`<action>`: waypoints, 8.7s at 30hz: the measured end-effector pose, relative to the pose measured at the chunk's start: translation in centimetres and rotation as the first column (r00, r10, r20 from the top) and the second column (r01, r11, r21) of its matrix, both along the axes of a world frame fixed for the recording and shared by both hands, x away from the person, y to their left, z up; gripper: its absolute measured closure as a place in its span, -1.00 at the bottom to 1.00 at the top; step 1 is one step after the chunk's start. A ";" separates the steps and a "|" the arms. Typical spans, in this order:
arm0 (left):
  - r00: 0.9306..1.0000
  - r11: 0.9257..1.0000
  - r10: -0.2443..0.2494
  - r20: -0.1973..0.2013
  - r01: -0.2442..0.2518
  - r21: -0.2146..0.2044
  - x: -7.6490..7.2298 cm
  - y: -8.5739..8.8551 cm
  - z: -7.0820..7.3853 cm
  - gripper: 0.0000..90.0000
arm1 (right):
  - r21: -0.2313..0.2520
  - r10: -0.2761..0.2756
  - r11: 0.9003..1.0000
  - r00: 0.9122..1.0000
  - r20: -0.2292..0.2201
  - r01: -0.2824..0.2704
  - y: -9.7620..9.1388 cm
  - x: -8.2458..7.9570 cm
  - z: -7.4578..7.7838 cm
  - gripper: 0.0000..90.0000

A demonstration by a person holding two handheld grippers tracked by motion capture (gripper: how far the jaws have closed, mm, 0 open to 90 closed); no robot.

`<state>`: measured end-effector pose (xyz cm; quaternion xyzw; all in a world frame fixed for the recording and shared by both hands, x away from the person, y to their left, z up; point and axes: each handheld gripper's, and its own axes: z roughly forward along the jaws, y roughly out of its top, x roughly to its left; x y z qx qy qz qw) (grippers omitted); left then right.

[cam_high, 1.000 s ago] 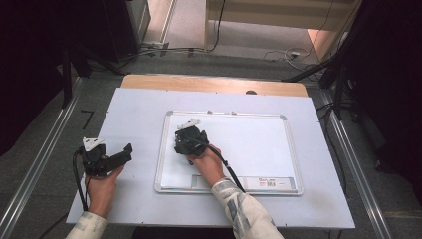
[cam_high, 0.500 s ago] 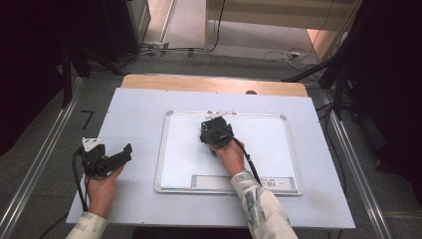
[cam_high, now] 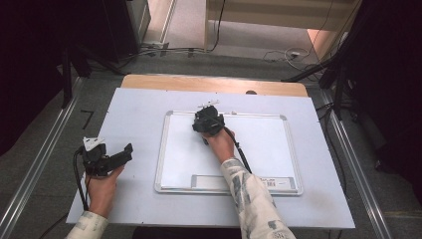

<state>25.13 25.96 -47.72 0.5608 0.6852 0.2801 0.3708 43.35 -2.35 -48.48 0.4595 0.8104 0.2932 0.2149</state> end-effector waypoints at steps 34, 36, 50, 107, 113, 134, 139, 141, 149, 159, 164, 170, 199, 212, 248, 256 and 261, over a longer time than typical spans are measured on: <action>1.000 1.000 -0.003 -0.002 0.003 0.006 -0.1 -0.3 0.1 -0.78 | -0.003 0.234 0.972 0.972 -0.009 -0.234 5.6 -12.5 -0.5 -0.19; 1.000 1.000 -0.001 -0.001 0.001 0.002 -0.2 -0.3 0.1 -0.78 | 0.002 0.243 0.970 0.970 -0.014 -0.243 5.5 -12.2 -0.5 -0.20; 1.000 1.000 0.002 -0.001 -0.002 -0.003 -0.3 0.0 0.0 -0.78 | 0.005 0.152 0.988 0.988 -0.015 -0.152 4.8 -5.7 -0.2 -0.21; 1.000 1.000 -0.008 -0.005 0.008 -0.002 -0.4 0.0 0.0 -0.78 | 0.043 0.176 0.984 0.984 -0.028 -0.174 4.7 -6.5 -0.1 -0.20; 1.000 1.000 -0.009 -0.003 0.009 -0.001 -0.5 -0.1 0.0 -0.78 | 0.032 0.174 0.984 0.984 -0.024 -0.173 4.4 -6.9 -0.1 -0.20; 1.000 1.000 -0.005 -0.010 0.005 0.005 -0.3 -0.1 -0.1 -0.78 | 0.106 0.074 0.991 0.996 0.051 -0.080 -2.3 -6.4 3.8 -0.20; 1.000 1.000 -0.006 -0.010 0.007 0.010 -0.2 -0.2 0.0 -0.78 | 0.100 0.001 0.995 0.998 0.055 -0.007 -5.9 -5.5 4.1 -0.20; 1.000 1.000 -0.007 -0.012 0.007 0.011 -0.2 -0.3 -0.1 -0.78 | 0.100 -0.022 0.995 0.998 0.056 0.016 -7.1 -5.2 4.1 -0.20; 1.000 1.000 -0.006 -0.011 0.006 0.013 -0.1 -0.3 -0.1 -0.78 | 0.097 -0.086 0.992 0.995 0.050 0.081 -10.2 -4.4 4.0 -0.20; 1.000 1.000 -0.003 -0.014 0.003 0.013 -0.1 -0.3 -0.2 -0.78 | 0.080 -0.136 0.988 0.990 0.042 0.132 -12.8 -3.6 3.4 -0.20; 1.000 1.000 -0.004 -0.013 0.004 0.013 -0.1 -0.3 -0.2 -0.78 | 0.083 -0.167 0.983 0.985 0.039 0.163 -14.3 -3.3 3.3 -0.20; 1.000 1.000 -0.004 -0.016 0.004 0.016 0.0 -0.3 -0.2 -0.78 | 0.085 -0.192 0.979 0.981 0.038 0.188 -15.6 -3.1 3.3 -0.20; 1.000 1.000 -0.003 -0.016 0.003 0.015 -0.1 -0.3 -0.2 -0.78 | 0.065 -0.271 0.961 0.962 0.035 0.269 -19.2 -2.0 3.1 -0.20; 1.000 1.000 -0.001 -0.014 0.002 0.013 -0.1 -0.3 -0.1 -0.78 | 0.054 -0.304 0.952 0.952 0.034 0.302 -20.4 -1.4 2.9 -0.20; 1.000 1.000 -0.004 -0.021 0.005 0.017 0.0 -0.3 -0.2 -0.78 | 0.011 -0.358 0.934 0.934 0.018 0.358 -23.1 1.1 1.7 -0.20; 1.000 1.000 -0.002 -0.020 0.002 0.017 0.0 -0.3 -0.2 -0.78 | 0.023 -0.369 0.929 0.929 -0.025 0.369 -23.2 1.5 0.6 -0.21; 1.000 1.000 -0.002 -0.019 0.002 0.018 -0.1 -0.3 -0.2 -0.78 | 0.021 -0.370 0.929 0.929 -0.026 0.370 -23.2 1.5 0.5 -0.21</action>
